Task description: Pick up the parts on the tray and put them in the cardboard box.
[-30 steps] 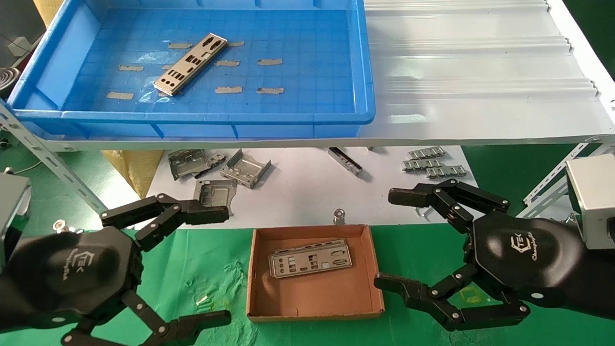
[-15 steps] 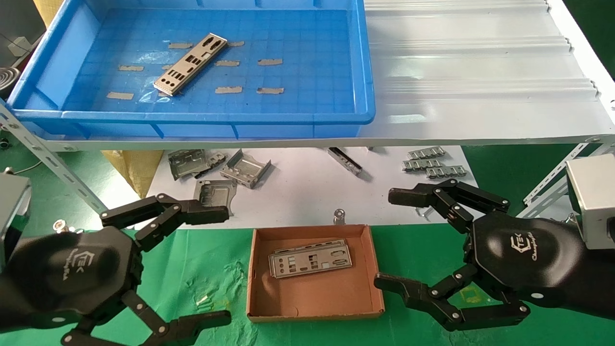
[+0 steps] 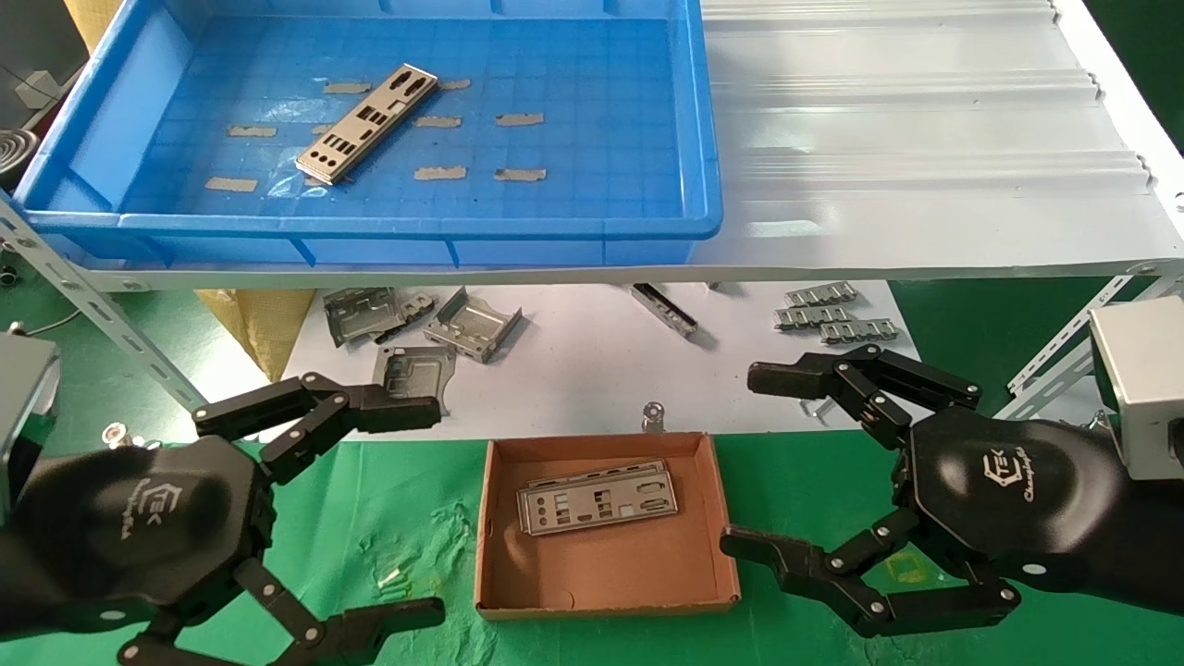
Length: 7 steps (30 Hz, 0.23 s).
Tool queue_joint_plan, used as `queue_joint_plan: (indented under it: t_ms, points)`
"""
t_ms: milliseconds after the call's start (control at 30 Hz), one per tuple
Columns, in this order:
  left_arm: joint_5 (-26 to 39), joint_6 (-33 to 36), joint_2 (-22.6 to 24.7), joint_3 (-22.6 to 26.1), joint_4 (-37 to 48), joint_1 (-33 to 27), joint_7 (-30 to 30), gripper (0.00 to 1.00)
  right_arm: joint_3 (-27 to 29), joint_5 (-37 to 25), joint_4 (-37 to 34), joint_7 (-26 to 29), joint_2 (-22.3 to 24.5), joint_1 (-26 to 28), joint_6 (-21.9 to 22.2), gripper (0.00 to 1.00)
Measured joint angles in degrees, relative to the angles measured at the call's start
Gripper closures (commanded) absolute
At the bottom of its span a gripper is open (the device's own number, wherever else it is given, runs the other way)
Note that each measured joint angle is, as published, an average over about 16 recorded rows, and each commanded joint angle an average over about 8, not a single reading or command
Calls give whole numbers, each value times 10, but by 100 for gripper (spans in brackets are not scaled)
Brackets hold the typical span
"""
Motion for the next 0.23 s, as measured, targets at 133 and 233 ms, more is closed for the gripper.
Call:
queue_joint_plan:
  t_ms: [133, 233]
  points:
    - [0, 0, 0, 0, 0, 0, 0, 0, 0, 0, 0, 0, 0, 0, 0, 0]
    - [0, 0, 0, 0, 0, 0, 0, 0, 0, 0, 0, 0, 0, 0, 0, 0]
